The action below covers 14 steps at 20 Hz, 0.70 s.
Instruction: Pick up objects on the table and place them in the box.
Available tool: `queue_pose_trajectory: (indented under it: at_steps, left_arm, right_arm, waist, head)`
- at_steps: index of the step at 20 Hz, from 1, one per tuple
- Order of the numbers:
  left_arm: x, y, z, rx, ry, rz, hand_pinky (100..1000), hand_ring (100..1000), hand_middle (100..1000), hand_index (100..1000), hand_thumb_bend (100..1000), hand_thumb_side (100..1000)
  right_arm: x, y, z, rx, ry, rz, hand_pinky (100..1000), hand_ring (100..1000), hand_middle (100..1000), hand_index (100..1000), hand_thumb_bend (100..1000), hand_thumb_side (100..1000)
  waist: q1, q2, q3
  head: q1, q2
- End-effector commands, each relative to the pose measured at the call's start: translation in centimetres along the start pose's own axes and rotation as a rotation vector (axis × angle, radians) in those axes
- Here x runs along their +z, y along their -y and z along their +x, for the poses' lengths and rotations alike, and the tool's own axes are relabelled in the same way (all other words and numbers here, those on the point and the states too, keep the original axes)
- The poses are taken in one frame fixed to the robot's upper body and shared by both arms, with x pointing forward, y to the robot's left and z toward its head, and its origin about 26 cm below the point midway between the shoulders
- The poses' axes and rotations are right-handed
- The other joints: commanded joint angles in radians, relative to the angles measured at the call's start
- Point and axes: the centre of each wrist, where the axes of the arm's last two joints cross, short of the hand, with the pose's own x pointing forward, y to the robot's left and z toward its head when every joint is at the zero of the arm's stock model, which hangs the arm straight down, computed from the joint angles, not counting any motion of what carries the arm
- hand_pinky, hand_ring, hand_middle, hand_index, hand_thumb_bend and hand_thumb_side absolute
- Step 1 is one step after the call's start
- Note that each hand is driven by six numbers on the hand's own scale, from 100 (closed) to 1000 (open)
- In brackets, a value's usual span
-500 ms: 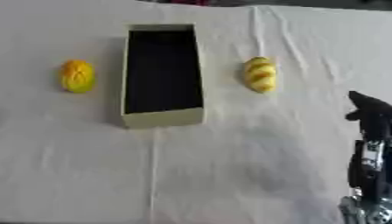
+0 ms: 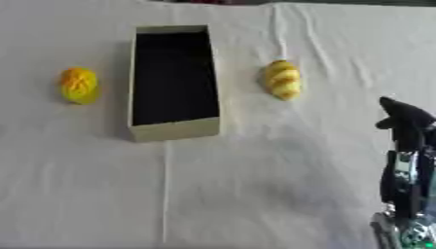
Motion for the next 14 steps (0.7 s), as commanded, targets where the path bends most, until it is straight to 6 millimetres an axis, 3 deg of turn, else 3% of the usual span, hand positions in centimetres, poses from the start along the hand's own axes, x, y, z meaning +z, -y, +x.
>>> queue_pose_trajectory:
  at_steps: [1, 14]
  left_arm:
    - [-0.7, -0.8, 0.6, -0.036, 0.033, -0.041, 757, 772, 716, 835, 100, 595]
    - [-1.2, -2.9, 1.3, -0.161, 0.069, -0.2, 759, 773, 718, 840, 100, 531]
  right_arm:
    - [-0.7, 0.2, 0.4, 0.007, 0.023, 0.027, 892, 783, 466, 733, 100, 586]
    - [-0.6, 0.8, 0.5, 0.063, 0.054, 0.085, 891, 791, 466, 739, 100, 560]
  waist:
    - [0.008, -0.013, -0.003]
    - [0.019, -0.006, -0.007]
  head:
    - [0.01, 0.001]
    - [0.027, -0.002]
